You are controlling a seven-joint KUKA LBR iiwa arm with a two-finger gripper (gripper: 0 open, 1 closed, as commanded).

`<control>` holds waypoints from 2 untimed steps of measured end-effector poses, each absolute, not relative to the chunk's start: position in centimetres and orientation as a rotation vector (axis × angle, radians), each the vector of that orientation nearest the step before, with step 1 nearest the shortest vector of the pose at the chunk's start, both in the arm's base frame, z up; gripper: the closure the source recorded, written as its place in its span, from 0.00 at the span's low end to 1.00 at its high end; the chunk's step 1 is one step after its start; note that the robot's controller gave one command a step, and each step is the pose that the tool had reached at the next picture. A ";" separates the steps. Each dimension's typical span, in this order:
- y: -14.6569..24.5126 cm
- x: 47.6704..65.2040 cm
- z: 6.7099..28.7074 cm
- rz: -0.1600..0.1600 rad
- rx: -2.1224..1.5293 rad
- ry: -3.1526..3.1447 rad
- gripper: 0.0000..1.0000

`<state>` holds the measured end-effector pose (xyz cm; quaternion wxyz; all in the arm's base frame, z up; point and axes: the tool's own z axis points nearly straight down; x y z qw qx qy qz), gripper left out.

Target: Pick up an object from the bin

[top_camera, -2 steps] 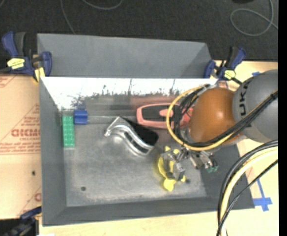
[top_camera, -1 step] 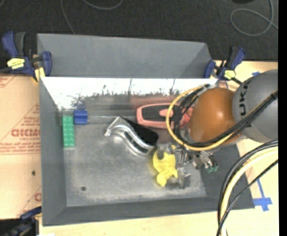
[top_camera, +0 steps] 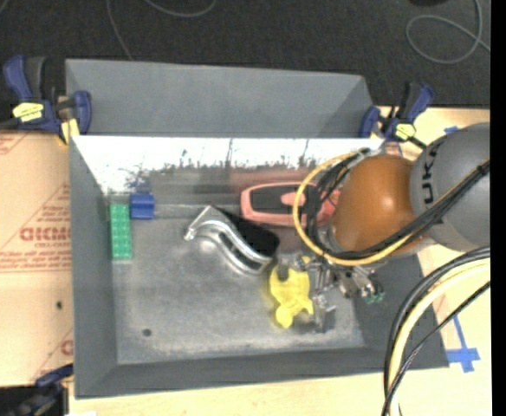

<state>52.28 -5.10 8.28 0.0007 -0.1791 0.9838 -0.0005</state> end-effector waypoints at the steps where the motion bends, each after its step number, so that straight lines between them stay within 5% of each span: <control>1: -3.6 51.9 7.0 -0.001 -0.846 3.026 1.00; 2: -3.6 51.9 7.0 -0.002 -0.849 3.025 1.00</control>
Offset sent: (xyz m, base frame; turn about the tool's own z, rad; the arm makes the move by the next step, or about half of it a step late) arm 0.0000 0.0000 0.0000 0.0000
